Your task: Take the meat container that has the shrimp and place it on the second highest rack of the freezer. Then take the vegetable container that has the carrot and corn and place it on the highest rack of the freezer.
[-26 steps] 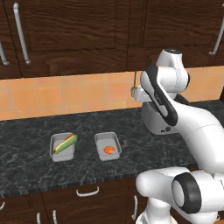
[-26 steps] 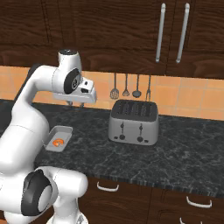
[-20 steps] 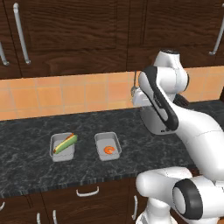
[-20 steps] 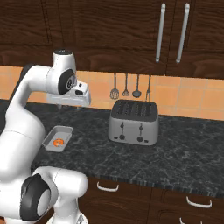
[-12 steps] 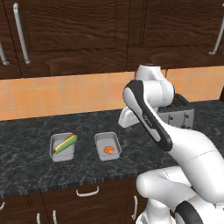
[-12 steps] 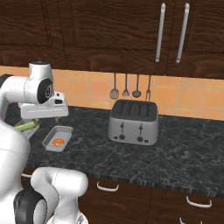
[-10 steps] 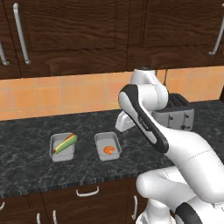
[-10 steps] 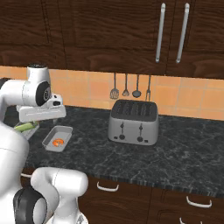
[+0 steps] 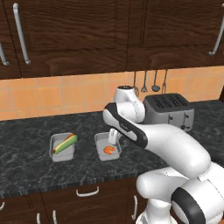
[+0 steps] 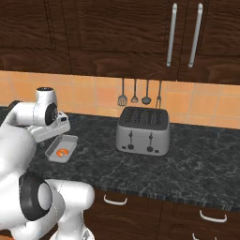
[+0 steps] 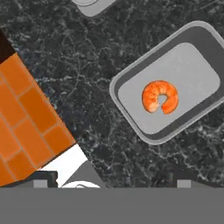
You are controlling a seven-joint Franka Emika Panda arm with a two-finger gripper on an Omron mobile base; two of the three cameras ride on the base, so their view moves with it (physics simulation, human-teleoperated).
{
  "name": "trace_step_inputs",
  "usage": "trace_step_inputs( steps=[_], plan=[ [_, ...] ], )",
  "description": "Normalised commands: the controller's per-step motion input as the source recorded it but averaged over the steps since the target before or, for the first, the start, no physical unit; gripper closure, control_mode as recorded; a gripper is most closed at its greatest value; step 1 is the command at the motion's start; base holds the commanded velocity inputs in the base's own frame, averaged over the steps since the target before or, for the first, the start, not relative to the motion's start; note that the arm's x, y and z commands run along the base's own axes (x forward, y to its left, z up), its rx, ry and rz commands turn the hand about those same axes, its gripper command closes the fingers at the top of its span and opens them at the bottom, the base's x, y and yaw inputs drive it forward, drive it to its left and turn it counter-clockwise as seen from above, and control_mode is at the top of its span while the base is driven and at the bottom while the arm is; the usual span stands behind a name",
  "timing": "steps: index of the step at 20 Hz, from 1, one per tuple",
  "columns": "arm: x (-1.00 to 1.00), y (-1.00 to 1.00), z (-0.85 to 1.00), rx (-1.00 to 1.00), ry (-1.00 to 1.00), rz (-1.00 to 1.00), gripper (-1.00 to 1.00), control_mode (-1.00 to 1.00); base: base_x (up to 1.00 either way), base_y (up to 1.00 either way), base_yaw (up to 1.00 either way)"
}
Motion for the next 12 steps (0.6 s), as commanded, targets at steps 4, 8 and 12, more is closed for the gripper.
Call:
trace_step_inputs(
  steps=[4,8,12],
  plan=[
    [0.32,0.42,-0.91,-0.05,0.00,0.11,-1.00,-1.00,0.00,0.00,0.00],
    [0.34,0.10,-0.64,0.00,0.00,0.04,-1.00,-1.00,0.00,0.00,0.00],
    [0.33,0.06,-0.55,0.00,0.00,0.03,-1.00,-1.00,0.00,0.00,0.00]
  ],
)
